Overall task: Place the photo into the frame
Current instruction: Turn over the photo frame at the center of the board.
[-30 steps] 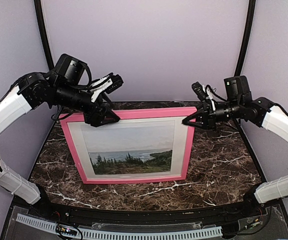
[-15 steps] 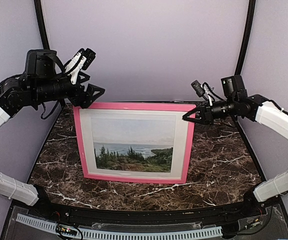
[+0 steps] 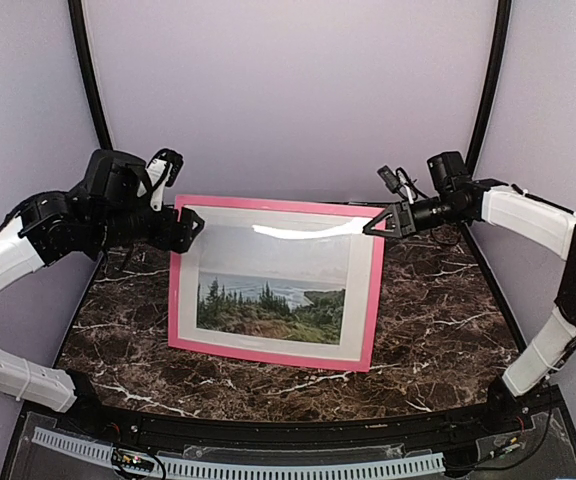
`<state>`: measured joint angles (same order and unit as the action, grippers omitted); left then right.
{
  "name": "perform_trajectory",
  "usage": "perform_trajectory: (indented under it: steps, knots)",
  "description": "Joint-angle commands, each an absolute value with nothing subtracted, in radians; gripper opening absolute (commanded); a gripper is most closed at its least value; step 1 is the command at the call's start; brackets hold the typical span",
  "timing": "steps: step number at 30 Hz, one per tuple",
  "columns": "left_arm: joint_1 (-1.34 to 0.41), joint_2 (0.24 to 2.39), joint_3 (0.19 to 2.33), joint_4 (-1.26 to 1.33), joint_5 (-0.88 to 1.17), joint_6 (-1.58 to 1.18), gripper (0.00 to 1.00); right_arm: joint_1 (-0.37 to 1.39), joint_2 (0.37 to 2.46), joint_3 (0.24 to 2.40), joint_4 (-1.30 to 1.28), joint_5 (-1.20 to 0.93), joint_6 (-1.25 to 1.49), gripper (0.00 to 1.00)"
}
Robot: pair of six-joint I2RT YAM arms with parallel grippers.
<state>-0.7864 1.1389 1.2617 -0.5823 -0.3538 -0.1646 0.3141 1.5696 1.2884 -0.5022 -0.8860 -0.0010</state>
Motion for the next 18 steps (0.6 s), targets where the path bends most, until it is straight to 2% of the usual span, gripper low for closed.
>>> perform_trajectory:
  steps: [1, 5, 13, 18]
  knots:
    - [-0.765, 1.113, 1.176, -0.574, -0.395, -0.341, 0.87, 0.286, 1.662, 1.311, -0.475, -0.859, -0.077, 0.22]
    - [-0.716, 1.111, 1.089, -0.531, -0.348, -0.392, 0.87, 0.26, 1.758, 1.323, -0.446, -0.909, -0.065, 0.3]
    - [-0.631, 1.123, 0.918, -0.417, -0.237, -0.456, 0.87, 0.212, 1.942, 1.354, -0.4, -0.984, -0.038, 0.38]
    - [-0.615, 1.153, 0.883, -0.393, -0.221, -0.464, 0.87, 0.192, 2.025, 1.378, -0.387, -1.008, -0.019, 0.43]
